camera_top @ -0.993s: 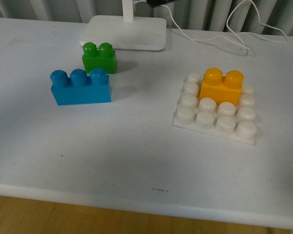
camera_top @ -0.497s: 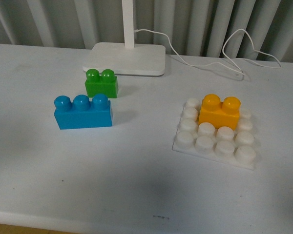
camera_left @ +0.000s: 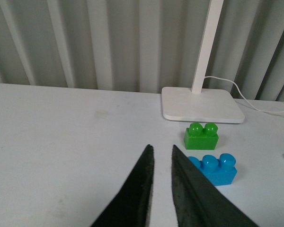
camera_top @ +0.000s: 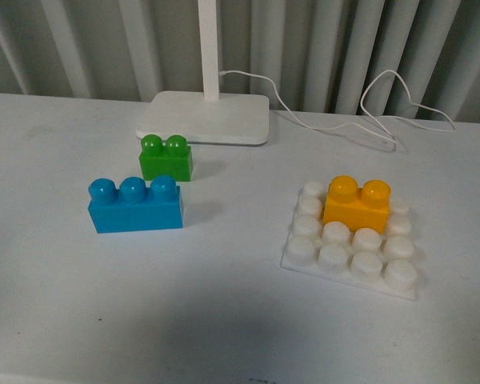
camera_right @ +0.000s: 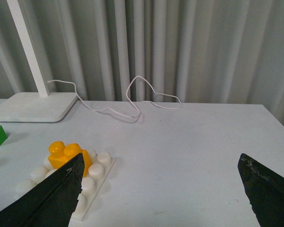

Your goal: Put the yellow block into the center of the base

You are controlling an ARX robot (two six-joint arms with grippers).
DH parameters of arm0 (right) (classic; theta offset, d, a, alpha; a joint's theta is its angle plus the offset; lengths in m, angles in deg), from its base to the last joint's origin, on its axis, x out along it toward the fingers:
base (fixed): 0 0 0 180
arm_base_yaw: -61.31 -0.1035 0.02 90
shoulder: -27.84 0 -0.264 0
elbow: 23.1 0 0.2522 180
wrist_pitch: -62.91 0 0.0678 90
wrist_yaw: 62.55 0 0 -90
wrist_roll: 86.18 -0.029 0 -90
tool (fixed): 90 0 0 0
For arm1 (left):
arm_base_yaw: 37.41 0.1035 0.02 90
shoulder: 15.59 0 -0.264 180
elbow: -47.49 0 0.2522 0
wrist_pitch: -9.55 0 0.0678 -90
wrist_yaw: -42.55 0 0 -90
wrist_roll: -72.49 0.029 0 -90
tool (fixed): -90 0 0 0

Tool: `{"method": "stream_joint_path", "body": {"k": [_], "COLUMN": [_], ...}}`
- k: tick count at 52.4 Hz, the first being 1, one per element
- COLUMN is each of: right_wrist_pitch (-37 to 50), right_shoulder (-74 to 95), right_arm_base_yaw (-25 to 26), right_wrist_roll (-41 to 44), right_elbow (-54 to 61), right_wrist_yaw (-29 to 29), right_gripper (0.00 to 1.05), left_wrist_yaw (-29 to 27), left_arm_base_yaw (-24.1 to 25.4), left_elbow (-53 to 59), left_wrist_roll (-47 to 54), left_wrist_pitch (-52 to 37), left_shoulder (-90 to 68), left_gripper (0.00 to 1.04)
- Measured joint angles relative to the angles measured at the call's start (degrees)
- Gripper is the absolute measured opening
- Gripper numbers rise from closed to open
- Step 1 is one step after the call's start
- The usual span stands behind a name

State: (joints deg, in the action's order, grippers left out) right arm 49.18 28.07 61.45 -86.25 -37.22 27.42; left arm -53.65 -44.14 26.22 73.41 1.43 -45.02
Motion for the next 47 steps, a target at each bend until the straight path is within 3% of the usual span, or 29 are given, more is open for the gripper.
{"method": "stream_joint_path", "body": {"k": [3,7,47], "right_wrist_pitch": [0.0,0.0,0.0], "right_shoulder": [0.0,0.0,0.0], "right_arm_base_yaw": [0.0,0.0,0.0], "right_wrist_roll": [0.0,0.0,0.0], "right_elbow": [0.0,0.0,0.0], "right_wrist_yaw": [0.0,0.0,0.0], "right_gripper": [0.95,0.95,0.95], "left_wrist_yaw": [4.7,5.6,6.2], "left_arm_base_yaw": [3.4,6.4,6.6], "left_elbow": [1.2,2.5,6.8], "left_wrist_roll": [-0.4,-0.7,-0.9], "left_wrist_pitch": [1.0,2.1,11.1], "left_shoulder": [2.1,4.6,18.9], "left_gripper": [0.04,0.04,0.04]}}
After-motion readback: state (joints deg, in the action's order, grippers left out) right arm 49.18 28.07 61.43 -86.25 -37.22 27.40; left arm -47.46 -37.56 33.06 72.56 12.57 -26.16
